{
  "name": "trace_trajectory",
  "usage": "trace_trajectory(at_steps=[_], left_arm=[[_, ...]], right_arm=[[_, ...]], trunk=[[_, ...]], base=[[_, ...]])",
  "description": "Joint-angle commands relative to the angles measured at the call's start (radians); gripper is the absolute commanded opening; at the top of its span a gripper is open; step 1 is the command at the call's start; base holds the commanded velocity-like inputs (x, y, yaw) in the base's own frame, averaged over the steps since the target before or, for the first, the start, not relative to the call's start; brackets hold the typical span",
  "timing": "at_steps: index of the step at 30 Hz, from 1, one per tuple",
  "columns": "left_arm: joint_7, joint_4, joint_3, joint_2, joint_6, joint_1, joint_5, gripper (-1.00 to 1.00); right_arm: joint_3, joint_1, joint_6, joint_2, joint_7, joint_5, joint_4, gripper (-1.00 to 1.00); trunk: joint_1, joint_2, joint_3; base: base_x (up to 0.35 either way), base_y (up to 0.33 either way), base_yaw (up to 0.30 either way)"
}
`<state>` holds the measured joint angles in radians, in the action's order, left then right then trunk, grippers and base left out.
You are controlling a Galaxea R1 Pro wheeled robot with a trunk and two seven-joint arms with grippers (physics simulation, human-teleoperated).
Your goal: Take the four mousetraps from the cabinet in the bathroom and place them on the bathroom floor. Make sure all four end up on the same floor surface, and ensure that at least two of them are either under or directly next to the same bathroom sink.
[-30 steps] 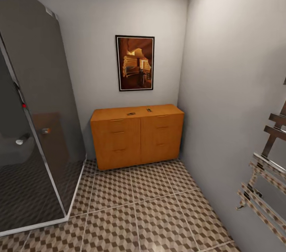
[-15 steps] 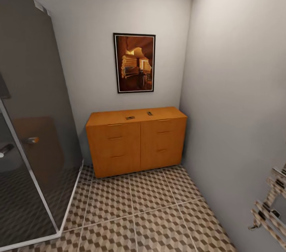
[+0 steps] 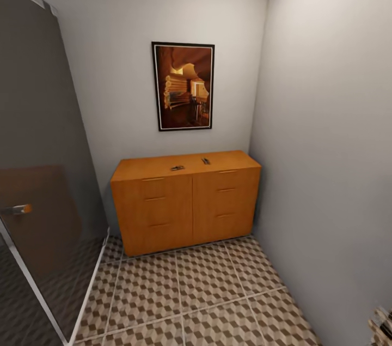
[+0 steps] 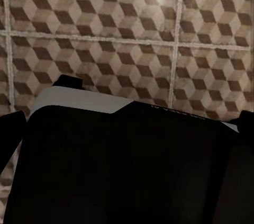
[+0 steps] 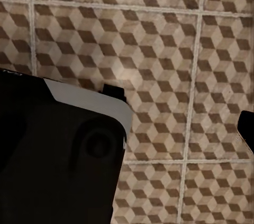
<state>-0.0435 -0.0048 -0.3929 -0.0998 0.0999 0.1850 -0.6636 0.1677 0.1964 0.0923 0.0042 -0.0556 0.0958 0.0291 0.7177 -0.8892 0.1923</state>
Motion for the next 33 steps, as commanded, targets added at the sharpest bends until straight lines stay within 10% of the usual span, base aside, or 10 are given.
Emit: trace_trajectory(at_steps=[1,33], left_arm=[[-0.004,0.0,-0.009,0.0,0.003,0.001,-0.005,1.0],[-0.004,0.0,-0.008,0.0,0.004,0.001,-0.005,1.0]], right_arm=[[0.003,0.001,0.004,0.0,-0.006,0.01,0.003,1.0],[0.003,0.001,0.007,-0.002,-0.006,0.01,0.003,1.0]], trunk=[[0.001,-0.001,0.001],[0.001,-0.001,0.001]], base=[[0.322,0.0,0.0],[0.322,0.0,0.0]])
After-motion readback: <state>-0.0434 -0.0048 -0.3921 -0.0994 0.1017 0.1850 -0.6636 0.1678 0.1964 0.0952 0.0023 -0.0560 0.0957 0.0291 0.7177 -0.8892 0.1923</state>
